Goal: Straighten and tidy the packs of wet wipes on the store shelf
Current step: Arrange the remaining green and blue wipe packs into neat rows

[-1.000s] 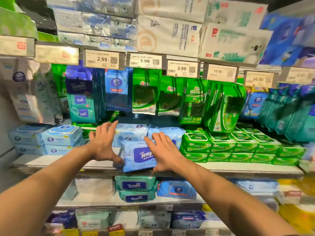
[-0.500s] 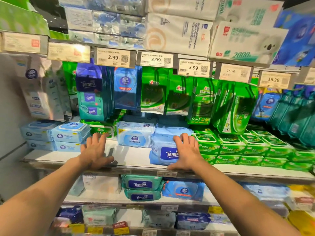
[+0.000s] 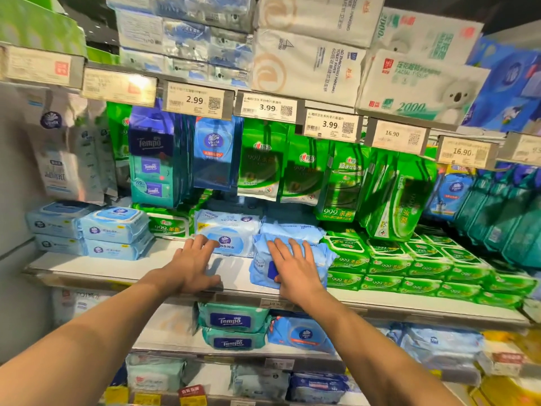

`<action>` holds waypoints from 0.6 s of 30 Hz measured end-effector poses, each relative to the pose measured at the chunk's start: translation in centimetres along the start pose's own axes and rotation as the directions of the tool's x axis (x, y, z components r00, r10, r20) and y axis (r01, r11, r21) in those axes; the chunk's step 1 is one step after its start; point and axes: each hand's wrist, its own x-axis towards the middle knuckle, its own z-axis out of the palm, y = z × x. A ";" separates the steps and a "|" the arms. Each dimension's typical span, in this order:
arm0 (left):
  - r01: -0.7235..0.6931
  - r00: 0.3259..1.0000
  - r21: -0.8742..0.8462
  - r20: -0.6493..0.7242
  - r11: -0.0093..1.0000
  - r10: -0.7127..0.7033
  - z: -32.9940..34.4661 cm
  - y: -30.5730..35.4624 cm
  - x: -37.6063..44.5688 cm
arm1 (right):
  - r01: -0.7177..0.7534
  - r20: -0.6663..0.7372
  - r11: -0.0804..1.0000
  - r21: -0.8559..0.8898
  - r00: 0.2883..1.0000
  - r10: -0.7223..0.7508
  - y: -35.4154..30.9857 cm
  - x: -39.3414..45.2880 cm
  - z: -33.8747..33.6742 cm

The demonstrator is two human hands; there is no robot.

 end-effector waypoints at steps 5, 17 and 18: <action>-0.012 1.000 0.005 0.017 1.000 0.011 0.1 0.0 0.0 | 0.070 -0.082 0.996 0.052 0.994 -0.066 0.1 -0.1 1.4; 0.012 1.000 0.020 -0.004 1.000 -0.012 0.9 -0.6 1.2 | -0.150 -0.003 0.988 -0.046 0.989 0.150 1.7 -1.4 1.1; 0.013 1.000 0.018 -0.002 1.000 -0.013 1.0 -0.6 1.3 | -0.137 -0.011 0.990 -0.045 0.991 0.136 1.6 -1.2 1.2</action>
